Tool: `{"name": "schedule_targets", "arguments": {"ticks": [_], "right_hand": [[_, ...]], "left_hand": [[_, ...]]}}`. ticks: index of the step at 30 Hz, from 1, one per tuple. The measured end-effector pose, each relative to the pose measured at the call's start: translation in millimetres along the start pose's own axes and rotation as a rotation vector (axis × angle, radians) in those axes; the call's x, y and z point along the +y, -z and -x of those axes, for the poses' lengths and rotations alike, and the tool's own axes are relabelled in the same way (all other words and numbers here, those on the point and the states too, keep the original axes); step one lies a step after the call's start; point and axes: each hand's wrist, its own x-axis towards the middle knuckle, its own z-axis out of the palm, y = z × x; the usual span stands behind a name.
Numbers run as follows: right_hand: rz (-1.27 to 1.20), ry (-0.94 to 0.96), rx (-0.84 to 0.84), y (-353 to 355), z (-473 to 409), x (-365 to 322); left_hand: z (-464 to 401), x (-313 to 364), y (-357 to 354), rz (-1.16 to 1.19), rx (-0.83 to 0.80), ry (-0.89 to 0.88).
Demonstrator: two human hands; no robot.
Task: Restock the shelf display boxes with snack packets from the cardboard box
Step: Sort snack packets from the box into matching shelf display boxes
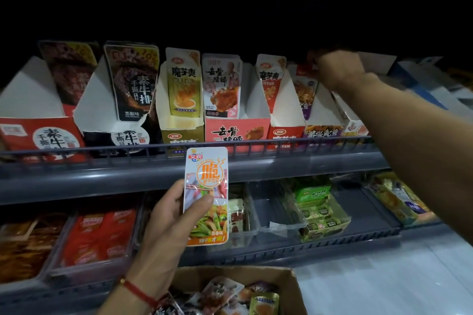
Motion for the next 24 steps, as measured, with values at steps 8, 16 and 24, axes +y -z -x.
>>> {"name": "schedule_targets", "arguments": {"ticks": [8, 16, 24], "right_hand": [[-0.023, 0.031, 0.149, 24.3, 29.2, -15.0], [-1.031, 0.174, -0.573, 86.8, 157.5, -115.9], [-1.084, -0.014, -0.462, 114.9, 168.2, -88.4]], "left_hand": [[-0.4, -4.8, -2.8, -0.087, -0.055, 0.057], [11.7, 1.7, -11.4, -0.18, -0.133, 0.03], [28.3, 7.5, -13.2, -0.475, -0.097, -0.042]]}}
